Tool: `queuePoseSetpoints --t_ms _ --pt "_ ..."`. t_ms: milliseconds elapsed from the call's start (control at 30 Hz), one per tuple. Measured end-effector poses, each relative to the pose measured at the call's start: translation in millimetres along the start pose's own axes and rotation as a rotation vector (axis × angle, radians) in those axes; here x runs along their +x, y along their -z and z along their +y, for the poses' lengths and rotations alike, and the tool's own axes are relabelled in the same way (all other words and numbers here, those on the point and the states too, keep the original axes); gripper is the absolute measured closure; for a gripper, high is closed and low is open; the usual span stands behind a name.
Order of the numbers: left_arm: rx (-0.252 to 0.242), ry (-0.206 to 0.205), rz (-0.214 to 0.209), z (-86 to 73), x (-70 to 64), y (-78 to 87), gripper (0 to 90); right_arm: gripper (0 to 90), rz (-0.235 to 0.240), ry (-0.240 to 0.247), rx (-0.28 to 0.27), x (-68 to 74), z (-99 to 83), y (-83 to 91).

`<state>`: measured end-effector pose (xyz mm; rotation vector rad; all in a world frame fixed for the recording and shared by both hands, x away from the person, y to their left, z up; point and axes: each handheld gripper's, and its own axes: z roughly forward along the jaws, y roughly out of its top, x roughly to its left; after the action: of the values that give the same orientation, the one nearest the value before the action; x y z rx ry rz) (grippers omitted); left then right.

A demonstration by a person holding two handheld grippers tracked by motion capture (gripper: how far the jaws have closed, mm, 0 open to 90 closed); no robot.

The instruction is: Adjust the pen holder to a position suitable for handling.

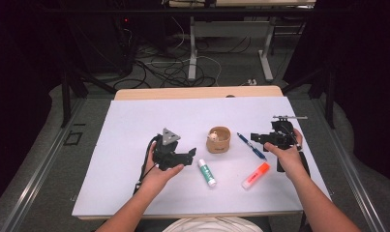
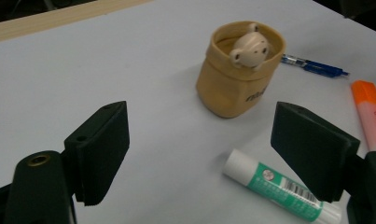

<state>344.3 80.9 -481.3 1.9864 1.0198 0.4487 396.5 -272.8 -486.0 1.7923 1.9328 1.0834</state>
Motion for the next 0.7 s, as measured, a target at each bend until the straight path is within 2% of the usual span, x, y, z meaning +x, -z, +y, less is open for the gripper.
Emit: queuePoseSetpoints --t_ms 100,300,367,433,600,700 --pt "-0.002 -0.013 -0.022 3.5 -10.5 -7.1 20.7 17.1 -0.008 0.036 -0.019 -0.5 4.9 -6.4" --pt "0.002 -0.034 -0.053 8.2 -28.3 -20.7 22.4 16.1 0.008 0.157 -0.048 -4.4 3.6 -18.1" --pt "0.005 -0.036 -0.068 9.2 -33.6 -23.6 23.6 18.8 0.0 0.178 -0.045 -4.7 2.2 -19.8" --pt "0.008 -0.05 -0.081 10.2 -40.0 -27.9 24.4 20.5 0.019 0.19 -0.052 -4.5 2.0 -20.9" --pt "0.025 -0.073 -0.117 12.2 -54.5 -37.2 26.4 34.1 0.041 0.208 -0.102 -4.8 0.0 -19.6" --pt "0.035 -0.084 -0.14 14.4 -62.8 -42.5 29.3 38.1 0.04 0.229 -0.113 -3.5 -0.7 -18.7"
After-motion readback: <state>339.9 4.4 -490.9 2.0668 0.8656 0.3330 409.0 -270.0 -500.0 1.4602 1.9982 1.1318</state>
